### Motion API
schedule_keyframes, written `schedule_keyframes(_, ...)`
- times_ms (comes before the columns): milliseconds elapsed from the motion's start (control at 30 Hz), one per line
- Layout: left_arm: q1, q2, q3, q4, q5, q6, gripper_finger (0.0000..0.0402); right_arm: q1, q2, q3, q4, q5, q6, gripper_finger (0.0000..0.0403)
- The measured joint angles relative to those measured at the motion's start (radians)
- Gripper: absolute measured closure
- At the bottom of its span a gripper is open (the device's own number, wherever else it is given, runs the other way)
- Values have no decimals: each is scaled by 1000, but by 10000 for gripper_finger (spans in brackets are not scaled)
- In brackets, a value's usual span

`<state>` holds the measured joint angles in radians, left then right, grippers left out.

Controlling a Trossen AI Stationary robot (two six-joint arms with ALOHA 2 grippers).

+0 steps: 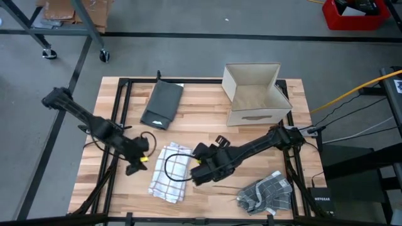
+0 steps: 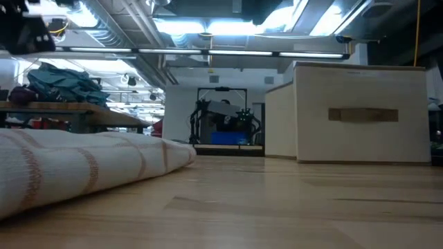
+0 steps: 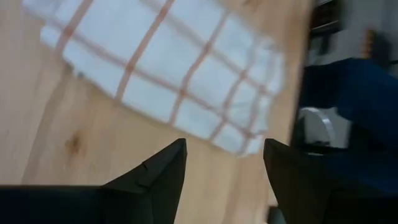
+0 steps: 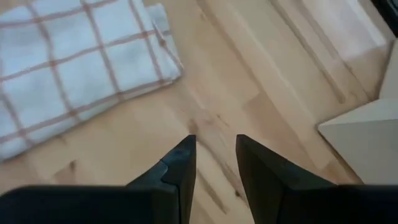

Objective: Fold towel
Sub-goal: Stack the folded white kitchen towel on top of the folded gray kitchen towel

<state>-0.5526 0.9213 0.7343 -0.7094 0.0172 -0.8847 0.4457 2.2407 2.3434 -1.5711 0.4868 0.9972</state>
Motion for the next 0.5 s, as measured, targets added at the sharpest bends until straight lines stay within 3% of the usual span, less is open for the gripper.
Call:
schedule_keyframes(233, 0, -133, 0, 2, 0, 28, 194, 56, -27, -2, 1, 18, -33, 285)
schedule_keyframes(500, 1, -155, 1, 3, 0, 29, 194, 111, -160, -2, 0, 20, -97, 285)
